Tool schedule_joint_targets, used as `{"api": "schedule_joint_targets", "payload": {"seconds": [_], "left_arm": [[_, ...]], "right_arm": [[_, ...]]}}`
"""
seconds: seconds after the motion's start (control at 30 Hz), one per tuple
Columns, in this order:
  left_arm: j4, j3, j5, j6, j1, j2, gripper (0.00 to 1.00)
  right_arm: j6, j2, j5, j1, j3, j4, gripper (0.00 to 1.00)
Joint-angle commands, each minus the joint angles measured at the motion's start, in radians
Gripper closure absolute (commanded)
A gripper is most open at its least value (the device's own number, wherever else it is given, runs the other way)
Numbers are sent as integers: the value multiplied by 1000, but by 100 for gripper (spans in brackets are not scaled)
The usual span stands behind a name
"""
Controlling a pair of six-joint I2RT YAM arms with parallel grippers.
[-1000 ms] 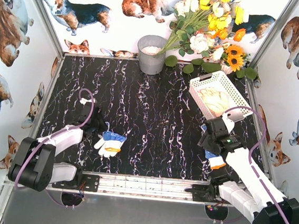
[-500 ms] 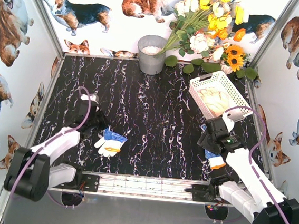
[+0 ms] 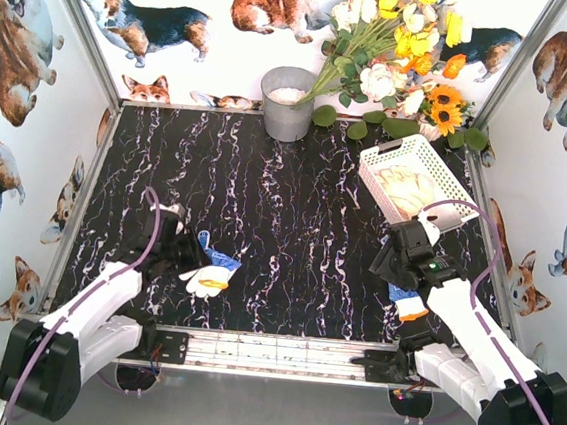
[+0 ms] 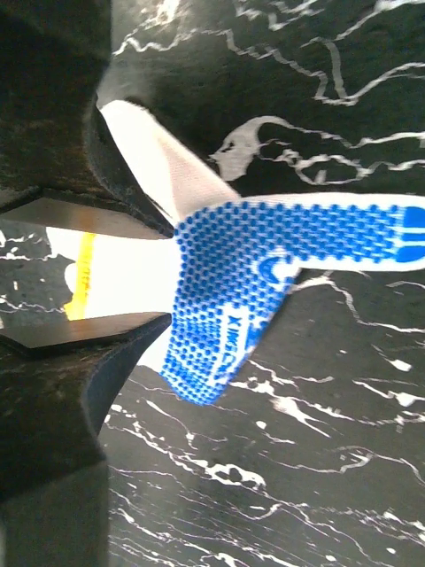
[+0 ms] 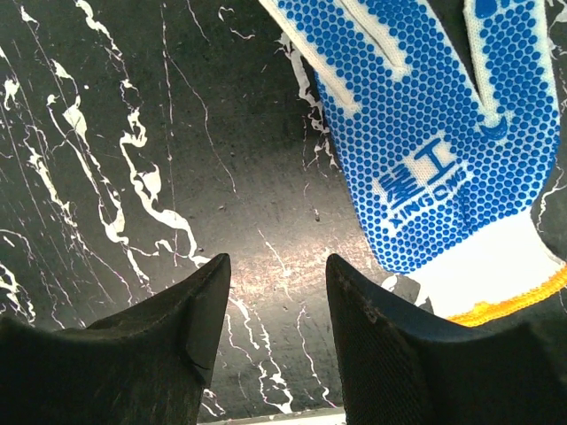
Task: Put the gloves into the storage basket
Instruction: Adjust the glove at the center of the board.
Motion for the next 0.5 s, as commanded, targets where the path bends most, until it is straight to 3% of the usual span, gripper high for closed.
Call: {"api": "schedule_joint_targets", "payload": {"seconds": [0.0,0.17,0.27,0.47], "left_arm": [[-60,-25,29,-68,-18,-48,66],[-41,-40,16,-76,-24,-15,68],[15,-56,46,-76,-24,22,81],[42,-63,34,-71,-26,41,79]], "right_arm": [[15,5,-13,-3,-8,71,51],[17,13,-19,-3,-11,74,51],[17,12,-17,-3,-14,73,51],[17,-2,-13,-3,-22,67,51]]}}
